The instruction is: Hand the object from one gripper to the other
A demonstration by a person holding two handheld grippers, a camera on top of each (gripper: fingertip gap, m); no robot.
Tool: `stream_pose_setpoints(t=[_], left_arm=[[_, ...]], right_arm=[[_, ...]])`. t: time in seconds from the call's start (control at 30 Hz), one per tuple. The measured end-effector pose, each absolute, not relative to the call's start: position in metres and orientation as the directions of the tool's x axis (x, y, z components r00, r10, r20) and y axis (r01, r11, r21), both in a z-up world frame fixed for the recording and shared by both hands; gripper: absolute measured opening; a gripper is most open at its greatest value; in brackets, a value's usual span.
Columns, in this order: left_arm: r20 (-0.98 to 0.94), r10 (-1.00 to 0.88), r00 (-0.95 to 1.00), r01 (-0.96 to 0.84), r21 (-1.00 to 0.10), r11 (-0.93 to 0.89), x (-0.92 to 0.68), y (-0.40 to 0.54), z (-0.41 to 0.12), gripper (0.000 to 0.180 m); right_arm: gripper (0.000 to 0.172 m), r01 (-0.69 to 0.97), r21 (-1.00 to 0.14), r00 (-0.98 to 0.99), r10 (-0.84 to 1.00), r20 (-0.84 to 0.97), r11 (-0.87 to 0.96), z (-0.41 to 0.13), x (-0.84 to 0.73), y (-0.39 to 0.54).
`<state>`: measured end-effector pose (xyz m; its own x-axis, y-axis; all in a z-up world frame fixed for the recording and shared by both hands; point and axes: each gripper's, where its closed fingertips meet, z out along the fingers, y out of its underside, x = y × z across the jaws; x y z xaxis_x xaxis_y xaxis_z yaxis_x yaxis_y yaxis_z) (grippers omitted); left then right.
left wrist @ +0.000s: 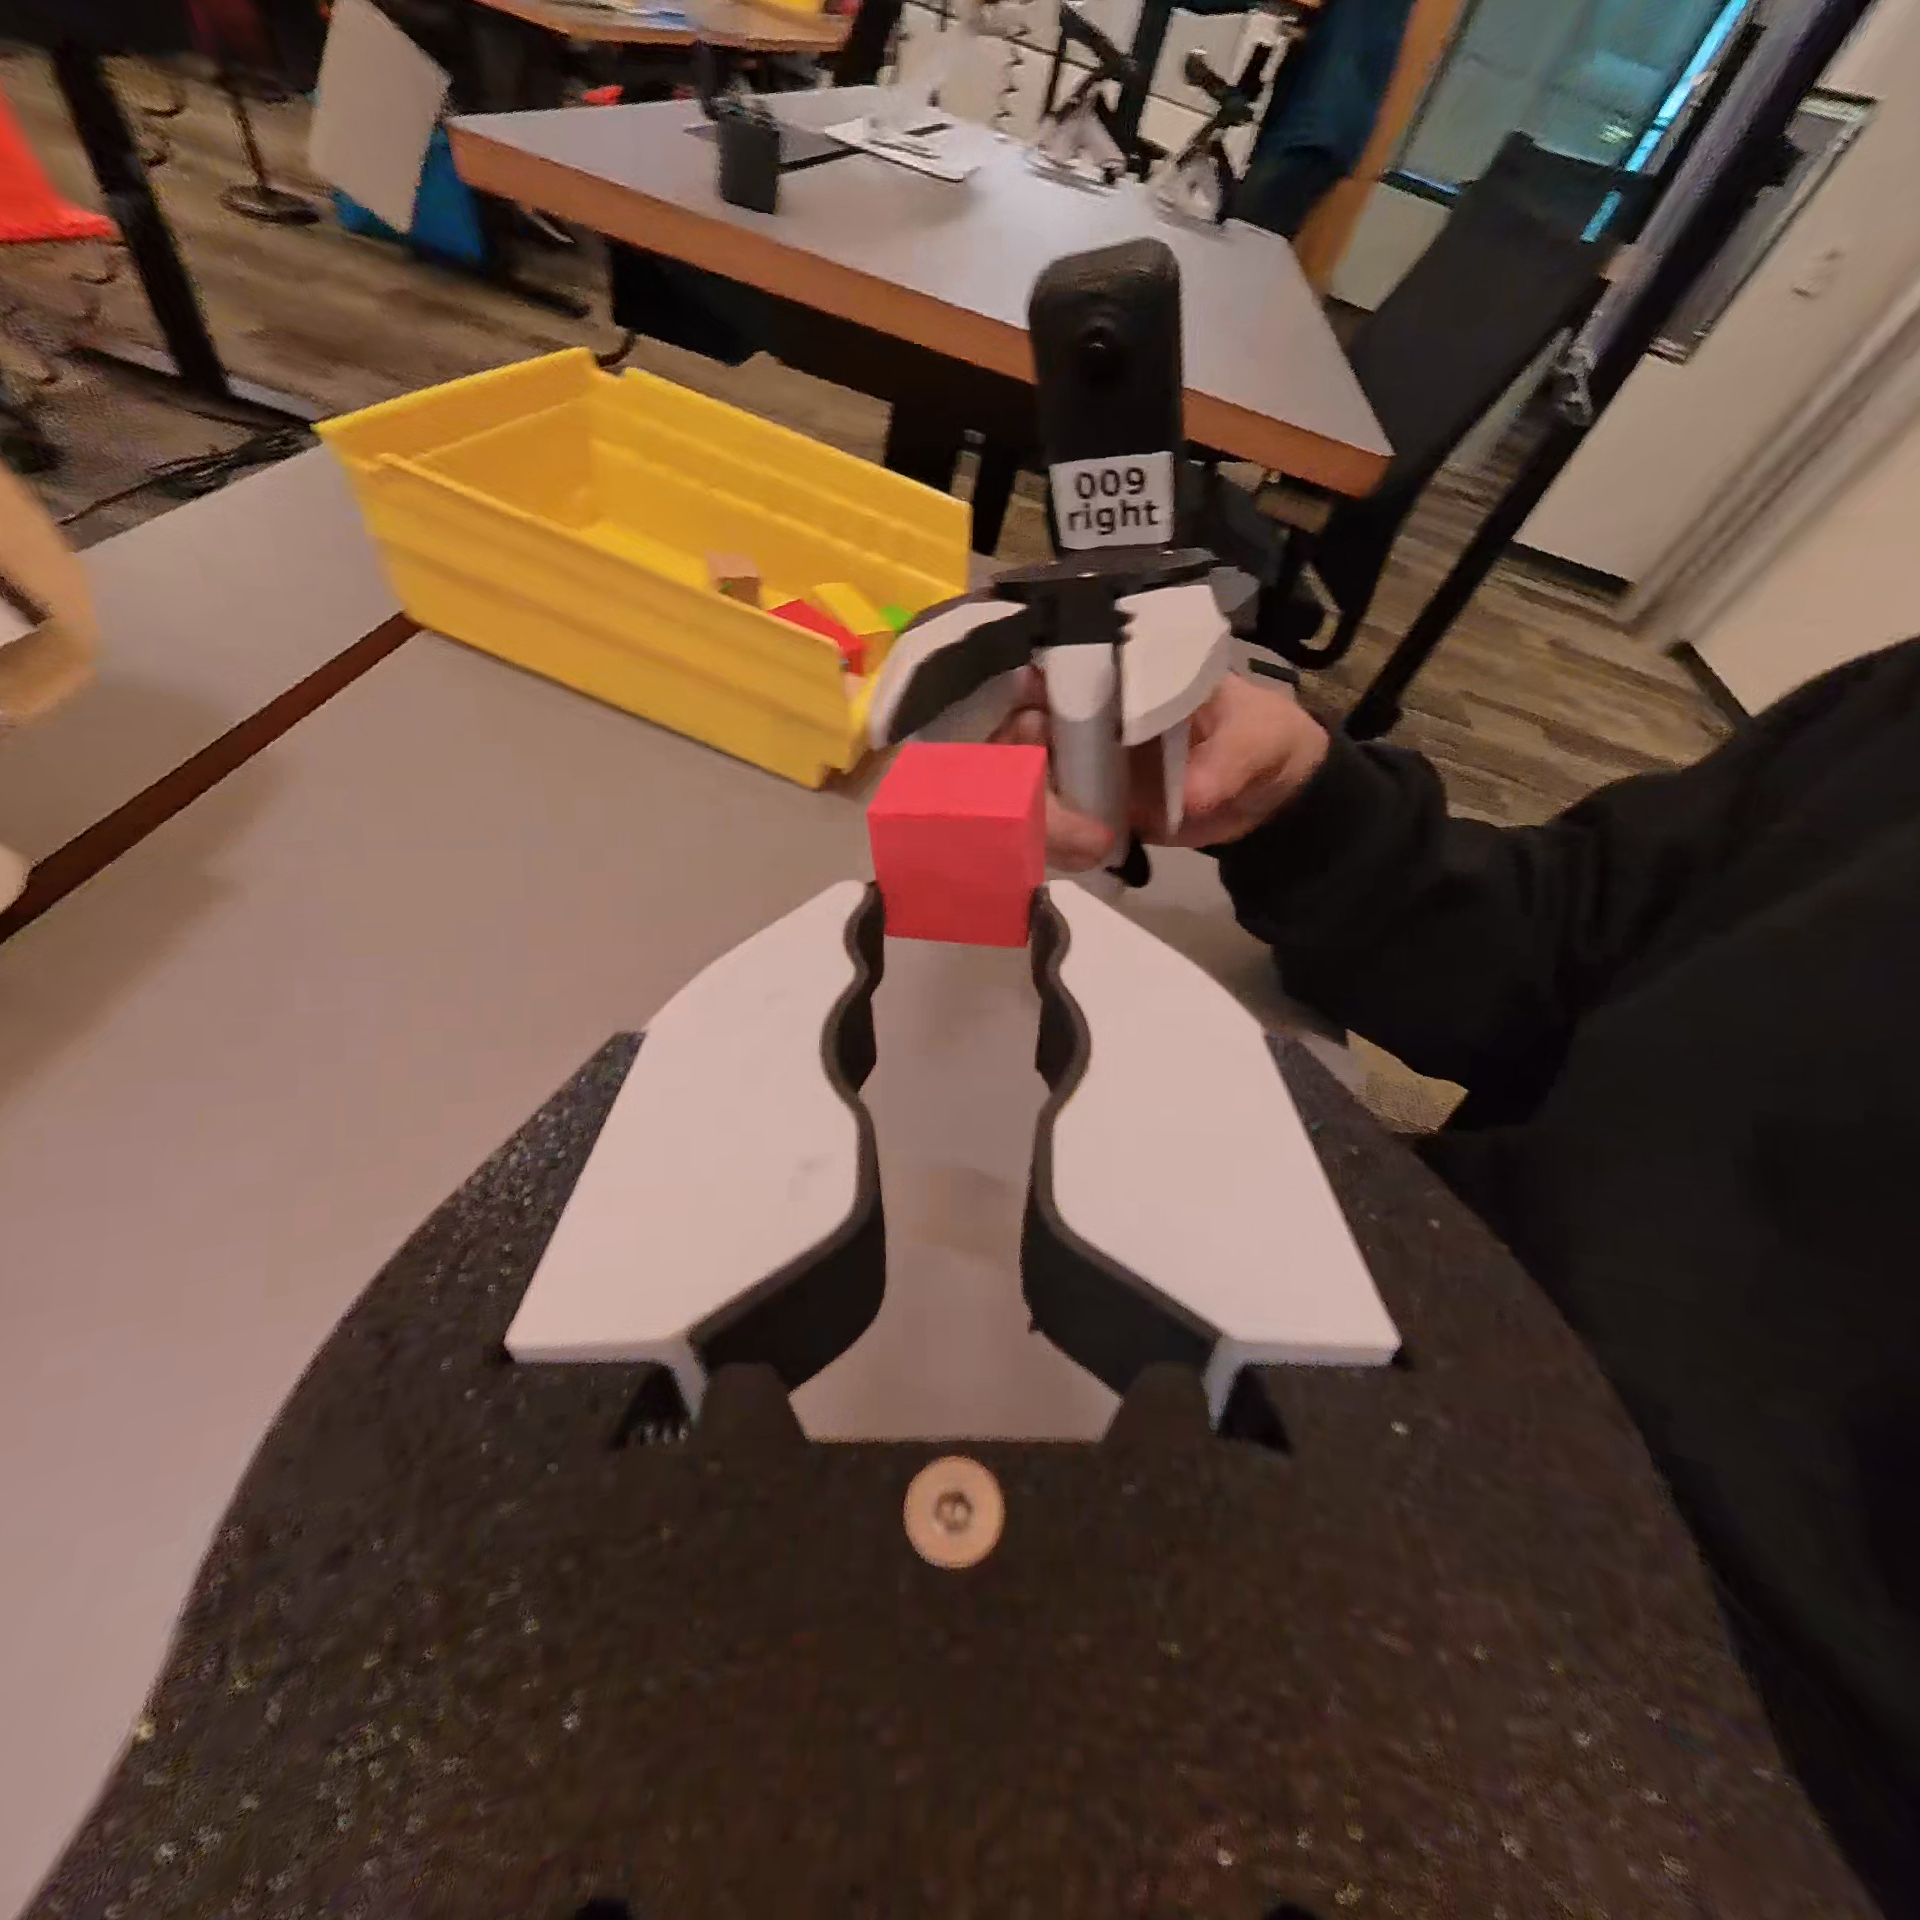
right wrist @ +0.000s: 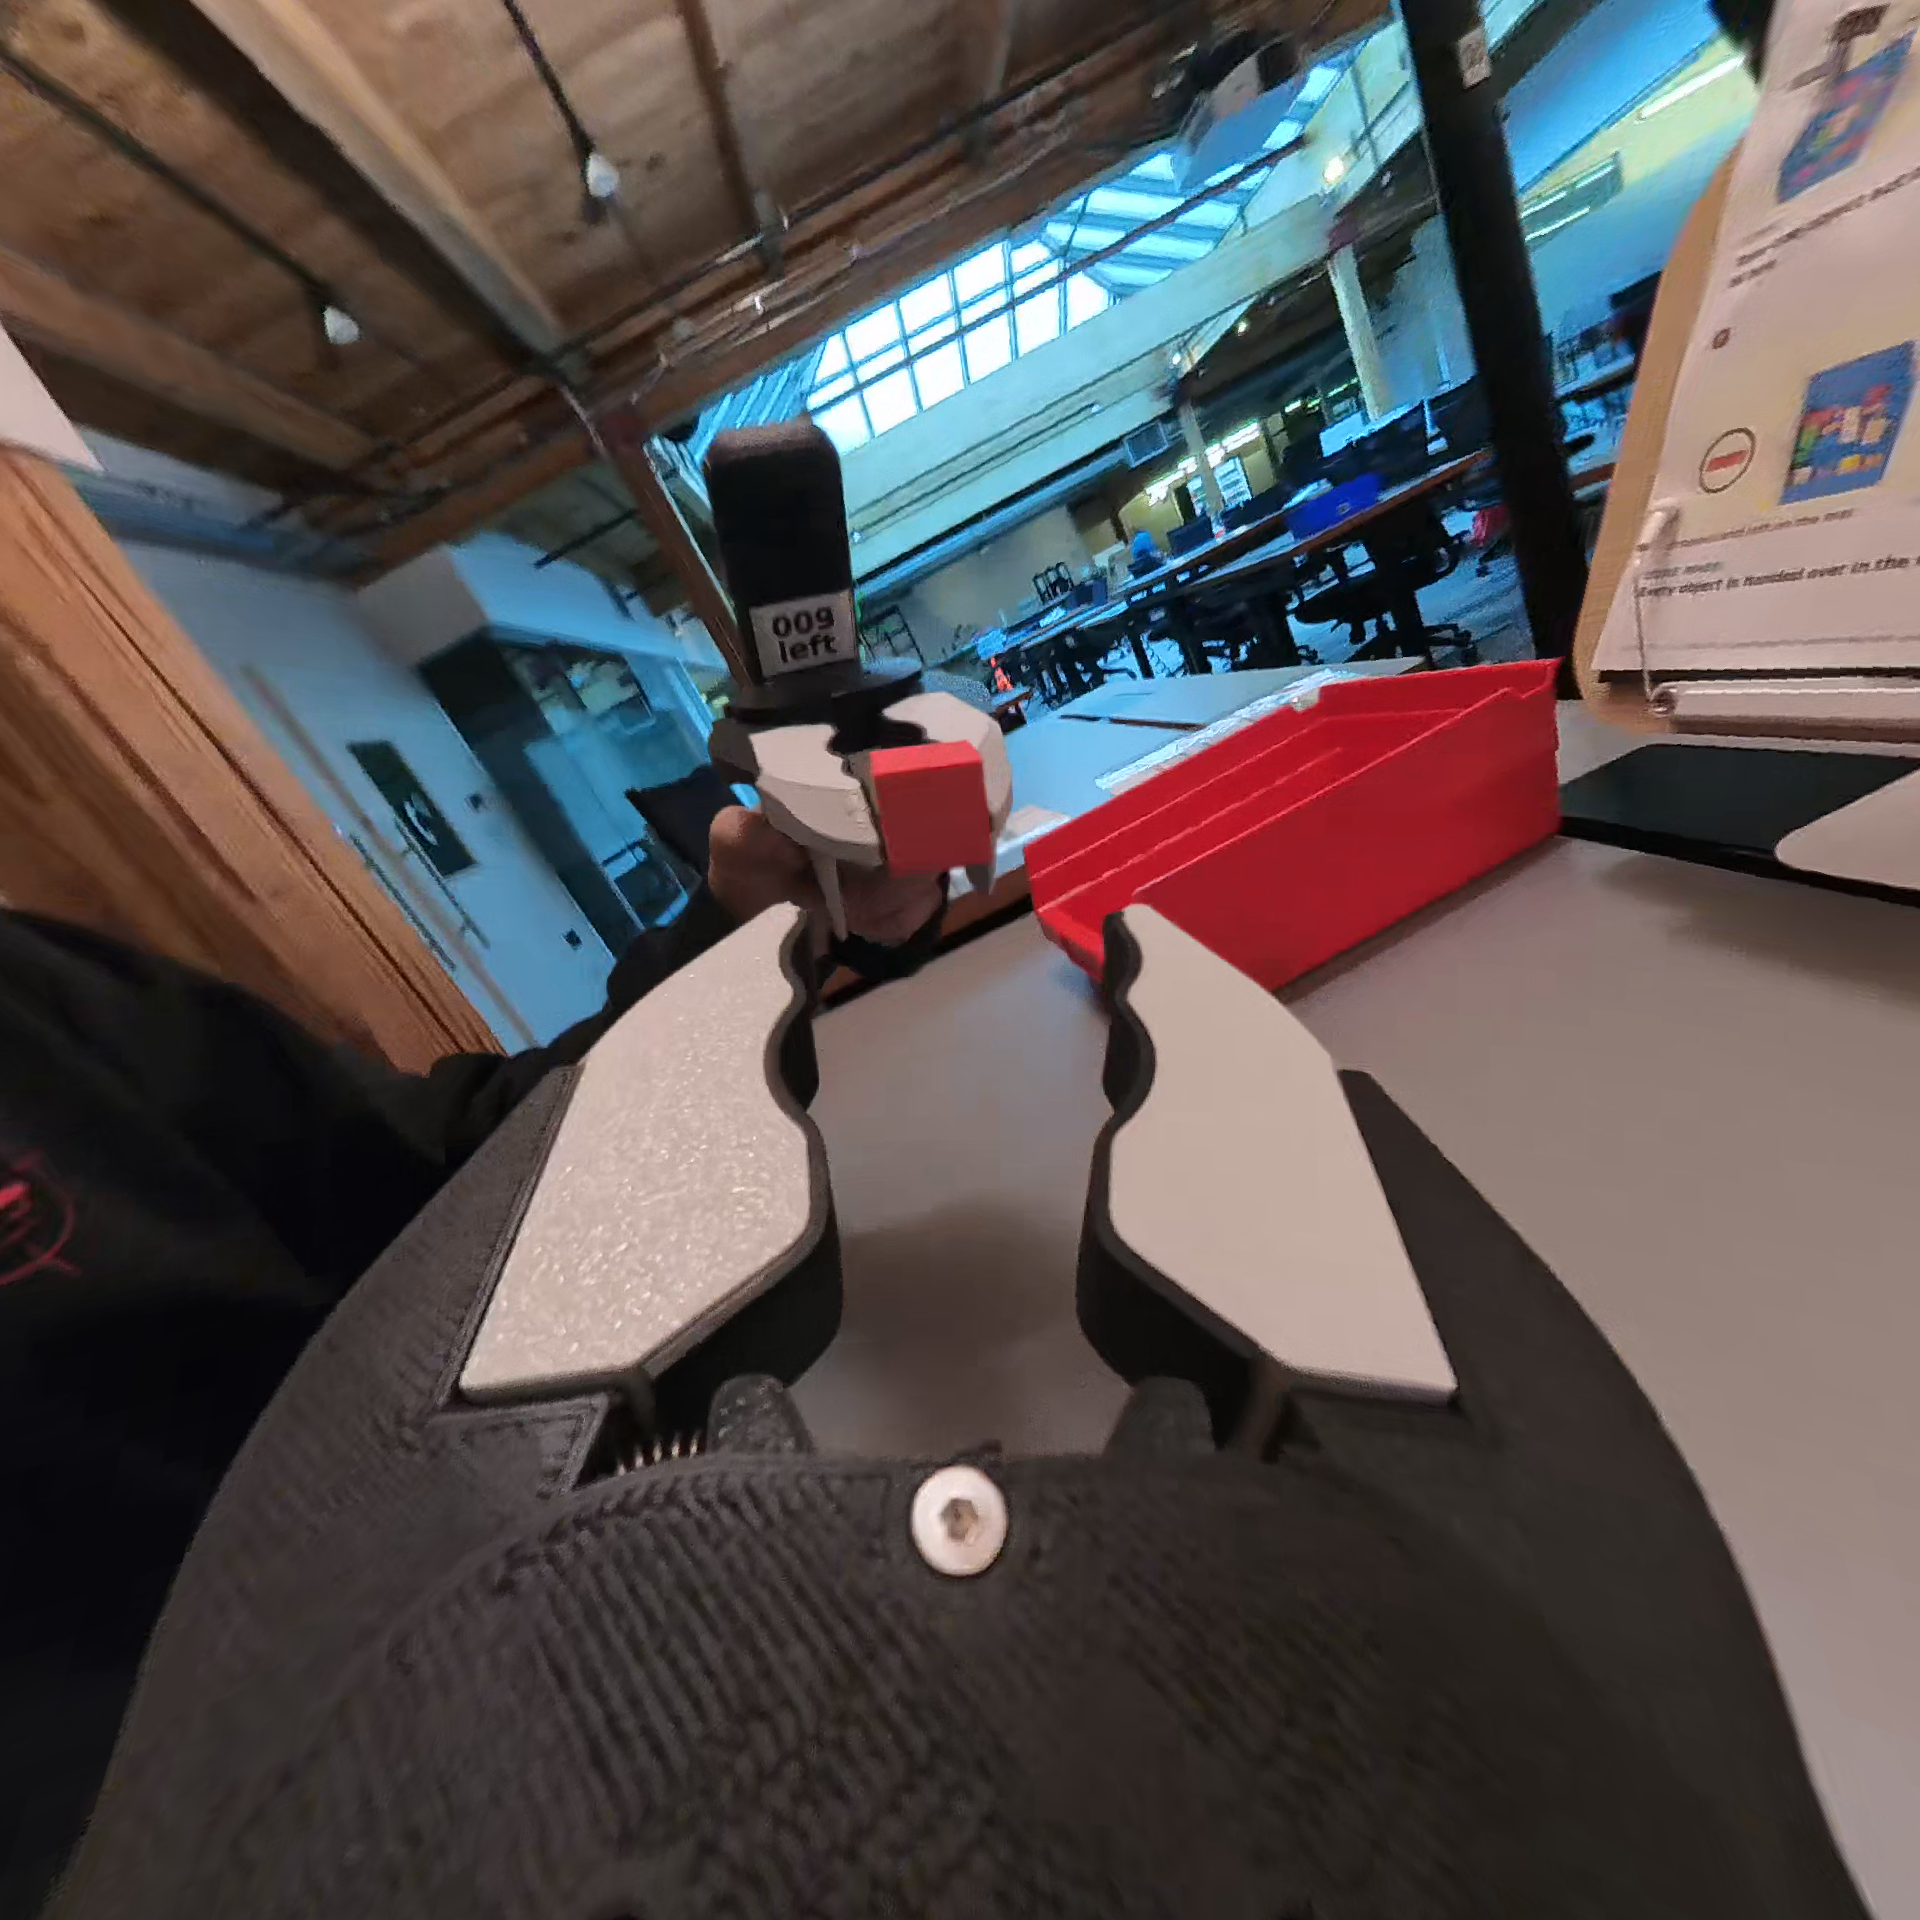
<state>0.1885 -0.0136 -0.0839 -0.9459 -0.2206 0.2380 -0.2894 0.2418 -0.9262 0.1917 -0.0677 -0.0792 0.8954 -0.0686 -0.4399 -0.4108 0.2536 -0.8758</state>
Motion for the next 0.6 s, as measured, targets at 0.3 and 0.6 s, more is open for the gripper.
stream_pose_setpoints(t=[0.3, 0.6], left_arm=[[0.096, -0.212, -0.972, -0.162, -0.933, 0.32, 0.166, -0.043, -0.089, 0.026], [0.091, -0.251, -0.964, -0.173, -0.929, 0.326, 0.167, -0.044, -0.099, 0.026]], right_arm=[[0.05, -0.364, -0.912, 0.925, -0.039, -0.377, 0.189, -0.082, 0.178, -0.052], [0.048, -0.357, -0.918, 0.932, 0.005, -0.362, 0.174, -0.083, 0.17, -0.045]])
